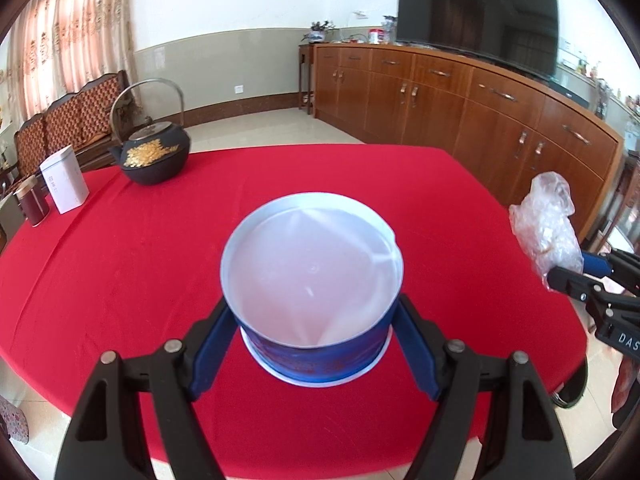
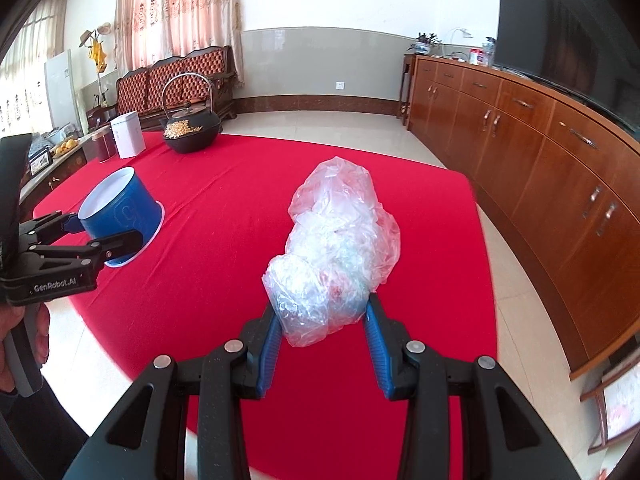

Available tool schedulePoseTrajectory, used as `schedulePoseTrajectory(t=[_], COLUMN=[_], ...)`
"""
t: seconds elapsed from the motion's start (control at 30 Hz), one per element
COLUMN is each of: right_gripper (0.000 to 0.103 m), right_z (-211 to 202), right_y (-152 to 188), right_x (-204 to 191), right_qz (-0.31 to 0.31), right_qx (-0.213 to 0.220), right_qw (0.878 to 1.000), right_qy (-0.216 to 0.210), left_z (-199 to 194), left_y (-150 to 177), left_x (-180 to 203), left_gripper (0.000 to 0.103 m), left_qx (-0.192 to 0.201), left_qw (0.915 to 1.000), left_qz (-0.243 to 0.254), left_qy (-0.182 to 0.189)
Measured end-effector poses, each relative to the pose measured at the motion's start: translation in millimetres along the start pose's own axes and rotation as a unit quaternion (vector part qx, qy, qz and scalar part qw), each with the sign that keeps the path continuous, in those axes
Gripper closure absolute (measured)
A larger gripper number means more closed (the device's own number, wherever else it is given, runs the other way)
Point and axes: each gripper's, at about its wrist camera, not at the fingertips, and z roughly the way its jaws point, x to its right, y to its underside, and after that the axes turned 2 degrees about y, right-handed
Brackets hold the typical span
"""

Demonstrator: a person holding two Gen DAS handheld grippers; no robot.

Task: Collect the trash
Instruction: 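Carry the blue cup and plastic bag over the black bin and open both tools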

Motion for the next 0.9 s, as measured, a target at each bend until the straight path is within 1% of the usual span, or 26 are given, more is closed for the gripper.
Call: schedulePoseTrajectory(t=[0.17, 0.37, 0.73, 0.9], right_gripper=[0.061, 0.061, 0.061, 0.061], right_z=[-36, -75, -122, -138], right_y=[25, 54, 96, 119], right_x=[10, 33, 75, 98], right_qz=[0.009, 0.031, 0.065, 0.081], right_qx=[0.005, 0.011, 0.011, 0.006], right_qw=[1.000, 0.998, 0.993, 0.990], right_qy=[0.020, 0.049, 0.099, 0.118], left_z=[-13, -25, -26, -22], left_y=[9, 16, 23, 23], left_x=[27, 65, 132, 165], left_gripper=[0.025, 0.025, 0.025, 0.025], left_qx=[0.004, 0.012, 0.010, 0.006], left_qw=[0.9996, 0.9977, 0.9907, 0.9854], left_qz=[0.012, 0.035, 0.077, 0.101], left_qy=[0.024, 0.057, 0.112, 0.136])
